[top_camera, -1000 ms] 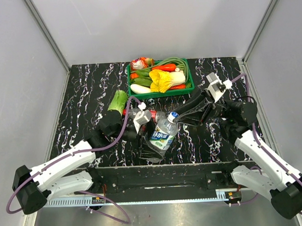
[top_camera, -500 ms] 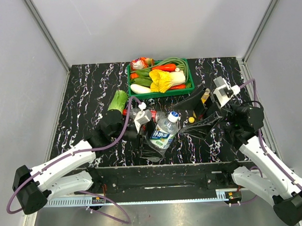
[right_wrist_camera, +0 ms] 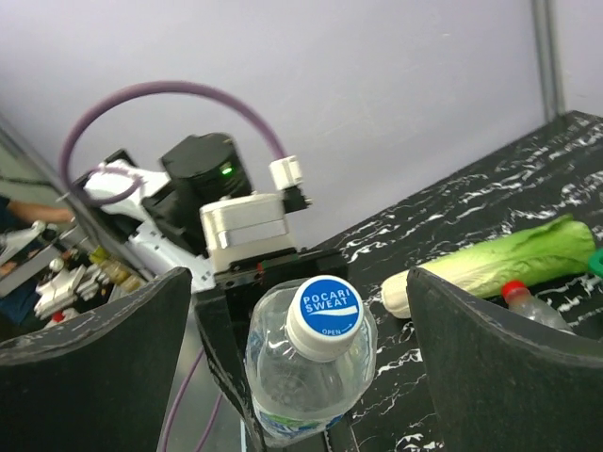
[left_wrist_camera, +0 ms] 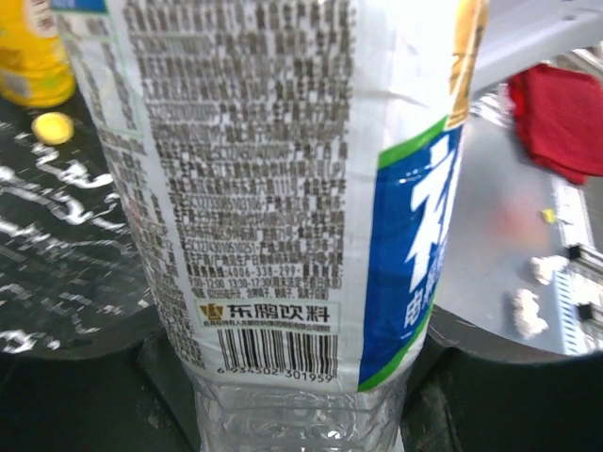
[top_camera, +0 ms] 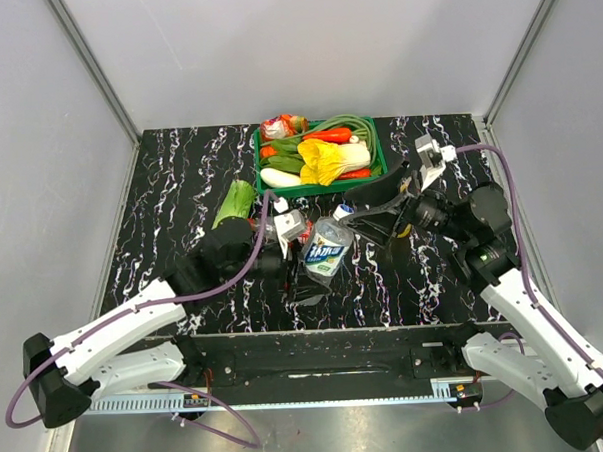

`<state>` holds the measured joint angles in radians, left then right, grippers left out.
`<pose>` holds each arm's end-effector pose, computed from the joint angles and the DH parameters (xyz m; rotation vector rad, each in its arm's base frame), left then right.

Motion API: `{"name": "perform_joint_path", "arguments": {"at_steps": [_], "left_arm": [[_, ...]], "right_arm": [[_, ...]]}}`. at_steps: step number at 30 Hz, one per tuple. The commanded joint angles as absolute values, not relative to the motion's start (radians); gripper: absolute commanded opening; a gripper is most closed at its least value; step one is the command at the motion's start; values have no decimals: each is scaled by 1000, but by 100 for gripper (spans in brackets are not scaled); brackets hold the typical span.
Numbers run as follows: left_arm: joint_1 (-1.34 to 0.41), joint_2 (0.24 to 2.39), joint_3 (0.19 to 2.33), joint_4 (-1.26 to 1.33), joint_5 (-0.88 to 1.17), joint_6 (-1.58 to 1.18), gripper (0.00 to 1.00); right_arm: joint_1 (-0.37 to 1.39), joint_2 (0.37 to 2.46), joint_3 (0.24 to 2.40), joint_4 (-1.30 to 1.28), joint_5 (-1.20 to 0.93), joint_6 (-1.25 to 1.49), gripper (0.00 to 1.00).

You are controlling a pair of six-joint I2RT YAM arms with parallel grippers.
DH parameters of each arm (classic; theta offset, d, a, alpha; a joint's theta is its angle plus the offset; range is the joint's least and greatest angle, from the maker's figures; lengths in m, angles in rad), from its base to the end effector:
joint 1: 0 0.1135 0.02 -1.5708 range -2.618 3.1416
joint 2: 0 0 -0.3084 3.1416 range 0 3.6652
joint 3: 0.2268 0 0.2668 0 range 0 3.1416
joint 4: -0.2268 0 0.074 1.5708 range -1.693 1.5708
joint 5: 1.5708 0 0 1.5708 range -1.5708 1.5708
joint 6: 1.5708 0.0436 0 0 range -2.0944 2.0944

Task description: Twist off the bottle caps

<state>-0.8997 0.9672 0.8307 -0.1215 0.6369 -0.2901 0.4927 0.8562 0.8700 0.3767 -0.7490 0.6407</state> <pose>0.1141 -0.1854 0.3636 1.0616 1.7179 -1.3794 0.1401 0.1089 0.4504 -0.6286 1.2795 1.3932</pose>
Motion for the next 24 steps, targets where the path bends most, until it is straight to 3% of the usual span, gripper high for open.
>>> {"name": "perform_joint_path", "arguments": {"at_steps": [1,13,19,24], "left_arm": [[-960,939,903,-244,258,-216,4],[-1218,1095,1055,-463,-497,-219,5],[-1261,1175,1111,-514,-623,-241,5],[-1267,1189,1118,-517,-626,-241,4]], "right_arm": [[494,870,925,238,-615,594,100],[494,959,963,115,-531,617,100],[494,985,969,100,-531,634,99],[494,986,957,135,-564,647,85]]}}
